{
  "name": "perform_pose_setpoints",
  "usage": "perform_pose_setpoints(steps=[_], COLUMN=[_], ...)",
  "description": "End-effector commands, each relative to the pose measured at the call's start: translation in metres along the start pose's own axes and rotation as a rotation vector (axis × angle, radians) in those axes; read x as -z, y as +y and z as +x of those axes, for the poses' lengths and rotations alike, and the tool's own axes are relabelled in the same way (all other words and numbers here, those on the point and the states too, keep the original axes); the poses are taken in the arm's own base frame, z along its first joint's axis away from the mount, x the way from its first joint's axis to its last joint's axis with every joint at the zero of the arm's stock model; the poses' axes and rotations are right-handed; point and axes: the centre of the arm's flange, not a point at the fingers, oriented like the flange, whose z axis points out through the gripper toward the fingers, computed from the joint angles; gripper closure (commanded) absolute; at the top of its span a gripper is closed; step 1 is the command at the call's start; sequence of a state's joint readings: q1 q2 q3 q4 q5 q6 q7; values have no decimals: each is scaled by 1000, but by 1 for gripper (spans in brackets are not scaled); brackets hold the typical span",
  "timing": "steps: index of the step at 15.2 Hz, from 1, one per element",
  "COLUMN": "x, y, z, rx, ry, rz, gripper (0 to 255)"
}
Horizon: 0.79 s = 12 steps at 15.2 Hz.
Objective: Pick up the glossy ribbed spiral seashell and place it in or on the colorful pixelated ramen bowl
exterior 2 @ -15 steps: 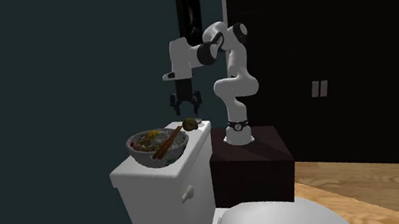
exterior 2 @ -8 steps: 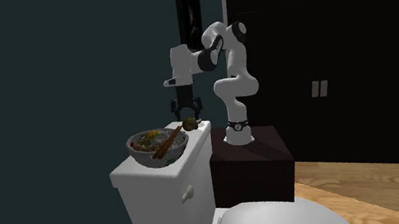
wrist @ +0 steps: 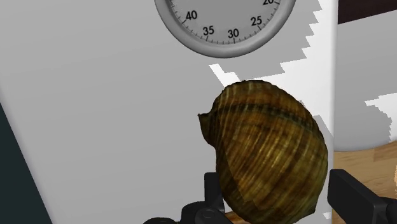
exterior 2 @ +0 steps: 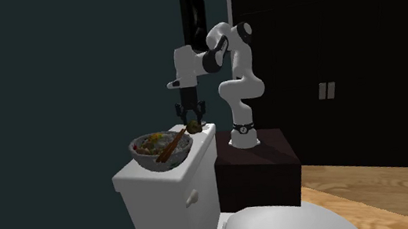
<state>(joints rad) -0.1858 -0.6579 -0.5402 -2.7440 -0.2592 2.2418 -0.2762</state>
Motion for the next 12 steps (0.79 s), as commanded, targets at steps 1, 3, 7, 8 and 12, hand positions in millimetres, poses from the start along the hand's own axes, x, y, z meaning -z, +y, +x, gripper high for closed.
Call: perform_pose_setpoints(steps=[1, 3, 7, 8, 12], x=[-1, -1, -1, 4, 25], y=[0, 0, 1, 0, -1], z=[0, 0, -1, 0, 3], rx=[0, 0, 0, 0, 0], ry=[-2, -2, -2, -2, -2], rz=[-1, -1, -1, -1, -1], gripper=[255, 255, 255, 255, 255])
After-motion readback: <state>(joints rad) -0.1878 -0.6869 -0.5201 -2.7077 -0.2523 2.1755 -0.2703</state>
